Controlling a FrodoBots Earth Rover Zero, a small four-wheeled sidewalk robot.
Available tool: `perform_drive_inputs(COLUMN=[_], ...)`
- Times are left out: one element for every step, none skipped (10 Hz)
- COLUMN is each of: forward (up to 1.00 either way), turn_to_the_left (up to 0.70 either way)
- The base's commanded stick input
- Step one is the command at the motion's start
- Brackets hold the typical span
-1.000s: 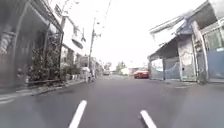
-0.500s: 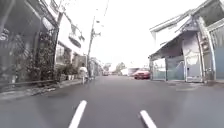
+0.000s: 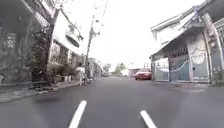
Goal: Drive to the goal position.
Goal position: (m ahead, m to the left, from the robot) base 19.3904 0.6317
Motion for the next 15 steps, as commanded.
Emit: perform_drive_inputs(forward=[1.00,1.00,1.00,1.00,1.00,1.00,1.00,1.00,1.00,1.00,1.00,1.00,1.00,1.00,1.00], turn_to_the_left=[-0.40,-0.40,-0.40,-0.39,-0.21,-0.03,0.00,0.00,0.00,0.00,-0.11,-0.34,-0.18,-0.02,0.00])
